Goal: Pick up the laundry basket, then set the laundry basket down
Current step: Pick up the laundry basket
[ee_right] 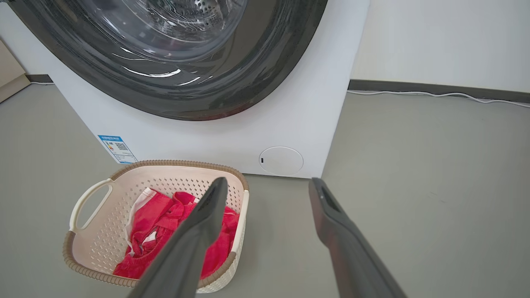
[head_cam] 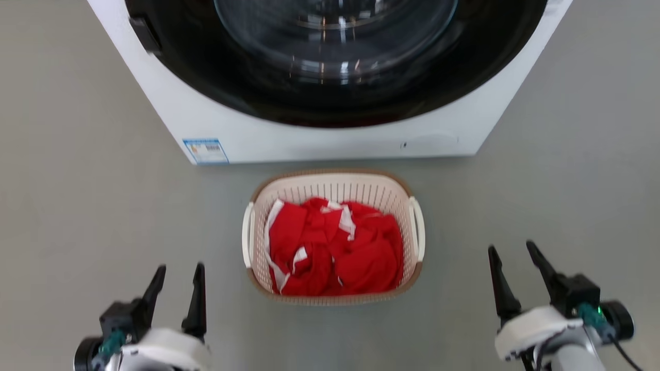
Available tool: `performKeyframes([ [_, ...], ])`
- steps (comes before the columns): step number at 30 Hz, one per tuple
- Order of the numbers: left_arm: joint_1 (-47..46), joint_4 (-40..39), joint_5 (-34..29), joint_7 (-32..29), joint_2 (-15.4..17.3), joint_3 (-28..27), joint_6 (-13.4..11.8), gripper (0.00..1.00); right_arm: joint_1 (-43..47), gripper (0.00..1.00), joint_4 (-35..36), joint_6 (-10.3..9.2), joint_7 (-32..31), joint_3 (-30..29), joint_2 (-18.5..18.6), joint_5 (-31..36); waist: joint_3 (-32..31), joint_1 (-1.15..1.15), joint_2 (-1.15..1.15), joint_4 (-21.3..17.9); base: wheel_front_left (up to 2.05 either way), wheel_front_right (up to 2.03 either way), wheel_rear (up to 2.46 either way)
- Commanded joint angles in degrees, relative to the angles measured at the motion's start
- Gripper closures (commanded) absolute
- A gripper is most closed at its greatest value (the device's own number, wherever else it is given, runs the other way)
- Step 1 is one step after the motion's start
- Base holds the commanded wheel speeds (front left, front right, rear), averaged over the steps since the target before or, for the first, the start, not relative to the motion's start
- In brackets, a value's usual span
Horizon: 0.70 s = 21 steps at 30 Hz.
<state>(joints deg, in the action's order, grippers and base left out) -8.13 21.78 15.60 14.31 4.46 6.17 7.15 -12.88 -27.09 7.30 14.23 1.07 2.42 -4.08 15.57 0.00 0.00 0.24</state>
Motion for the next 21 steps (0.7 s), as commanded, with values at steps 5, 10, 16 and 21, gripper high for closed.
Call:
performKeyframes([
  [5,-6.47,-0.12,0.24,0.69,0.21,-1.70,0.34,0.00,-5.36,0.00,-0.04,0.19,0.77,1.42,0.45,-0.31,7.60,0.00,0.00,0.68,0.00,0.00,0.00],
  [10,-11.09,1.54,0.37,0.69,-0.38,-0.57,0.34,0.00,-9.23,0.00,-1.18,0.19,0.77,1.39,0.45,0.11,13.14,0.00,0.00,1.32,0.00,0.00,0.00],
  [16,-15.26,3.25,0.35,0.69,-0.79,0.46,0.34,0.00,-12.78,0.00,-1.78,0.19,0.77,1.59,0.45,0.53,17.90,0.00,0.00,2.02,0.00,0.00,0.00],
  [21,-18.60,4.77,0.35,0.69,-1.08,1.13,0.34,0.00,-15.68,0.00,-2.41,0.19,0.77,2.00,0.45,0.58,21.88,0.00,0.00,2.54,0.00,0.00,0.00],
])
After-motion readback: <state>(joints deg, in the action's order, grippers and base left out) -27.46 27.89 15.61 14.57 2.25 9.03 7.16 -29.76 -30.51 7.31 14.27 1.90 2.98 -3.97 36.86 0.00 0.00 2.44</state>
